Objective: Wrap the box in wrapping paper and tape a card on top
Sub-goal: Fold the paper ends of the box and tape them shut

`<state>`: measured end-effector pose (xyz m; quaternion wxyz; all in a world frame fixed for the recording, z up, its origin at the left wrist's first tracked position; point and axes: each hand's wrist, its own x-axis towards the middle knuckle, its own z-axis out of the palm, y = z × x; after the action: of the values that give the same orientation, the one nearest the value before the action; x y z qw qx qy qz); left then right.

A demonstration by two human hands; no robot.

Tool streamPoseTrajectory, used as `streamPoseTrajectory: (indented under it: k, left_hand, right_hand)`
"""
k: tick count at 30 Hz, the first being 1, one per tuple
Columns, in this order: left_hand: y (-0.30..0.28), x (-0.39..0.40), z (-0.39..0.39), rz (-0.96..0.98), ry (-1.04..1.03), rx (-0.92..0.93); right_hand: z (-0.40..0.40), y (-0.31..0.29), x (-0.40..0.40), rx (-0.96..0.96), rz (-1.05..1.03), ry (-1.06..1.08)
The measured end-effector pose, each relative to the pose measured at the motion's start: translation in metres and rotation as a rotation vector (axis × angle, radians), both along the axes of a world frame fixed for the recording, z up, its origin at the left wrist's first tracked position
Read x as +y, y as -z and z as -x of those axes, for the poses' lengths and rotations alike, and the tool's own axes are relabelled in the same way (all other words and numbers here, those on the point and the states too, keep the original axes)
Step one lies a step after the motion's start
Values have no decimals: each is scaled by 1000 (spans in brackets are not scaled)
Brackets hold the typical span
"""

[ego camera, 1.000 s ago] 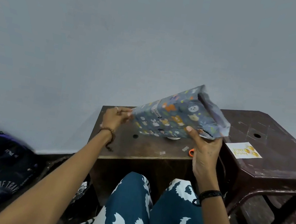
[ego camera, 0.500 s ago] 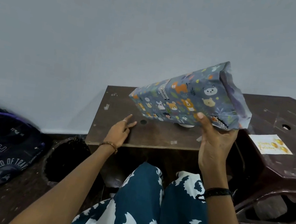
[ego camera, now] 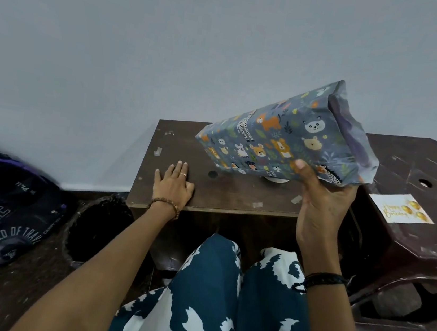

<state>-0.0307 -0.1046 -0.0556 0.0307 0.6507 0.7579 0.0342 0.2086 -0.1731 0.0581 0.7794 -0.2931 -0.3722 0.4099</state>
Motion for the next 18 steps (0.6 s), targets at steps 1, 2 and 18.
streamPoseTrajectory:
  k: [1, 2, 18]
  left_hand:
    - [-1, -1, 0, 10, -22, 3]
    - [-2, -1, 0, 23, -44, 1]
    - [-7, -31, 14, 18, 46, -2]
  right_hand:
    - [0, 0, 0, 3, 0, -3]
    - [0, 0, -1, 8, 2, -5]
    - [9, -3, -15, 30, -3, -31]
